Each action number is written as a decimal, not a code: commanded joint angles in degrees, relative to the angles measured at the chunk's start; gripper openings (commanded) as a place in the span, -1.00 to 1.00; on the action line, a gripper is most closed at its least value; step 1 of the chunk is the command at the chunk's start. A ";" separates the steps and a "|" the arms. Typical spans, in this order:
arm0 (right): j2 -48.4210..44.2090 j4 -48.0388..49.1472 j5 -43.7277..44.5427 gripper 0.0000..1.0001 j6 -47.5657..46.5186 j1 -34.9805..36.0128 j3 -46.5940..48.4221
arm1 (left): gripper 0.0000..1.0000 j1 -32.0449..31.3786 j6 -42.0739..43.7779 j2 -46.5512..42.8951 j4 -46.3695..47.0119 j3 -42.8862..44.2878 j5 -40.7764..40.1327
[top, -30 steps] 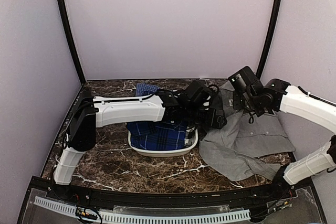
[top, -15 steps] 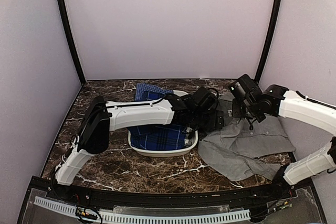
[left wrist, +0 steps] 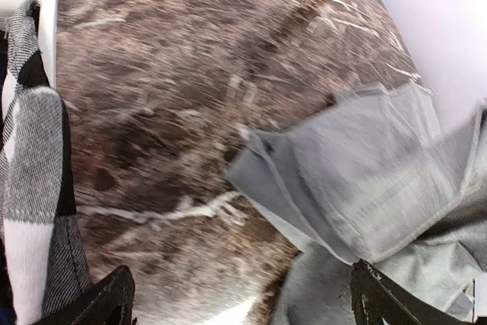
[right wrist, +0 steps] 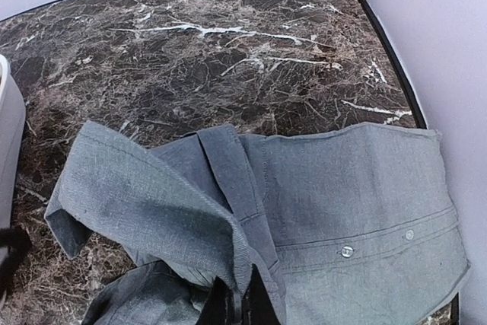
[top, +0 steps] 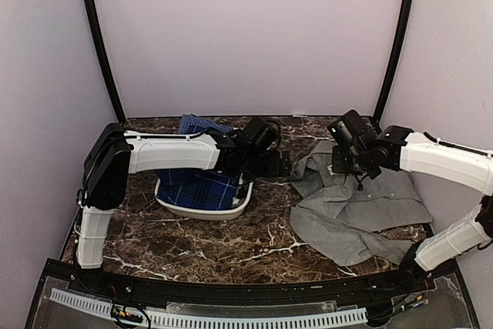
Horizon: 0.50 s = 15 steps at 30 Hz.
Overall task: Fold and stack the long sleeve shirts
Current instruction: Move the bin to the corner of the board.
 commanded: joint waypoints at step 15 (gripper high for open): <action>1.05 4.87 -5.12 -1.00 -1.79 1.18 -1.22 | 0.96 22.53 13.12 -7.34 -4.00 -18.19 0.99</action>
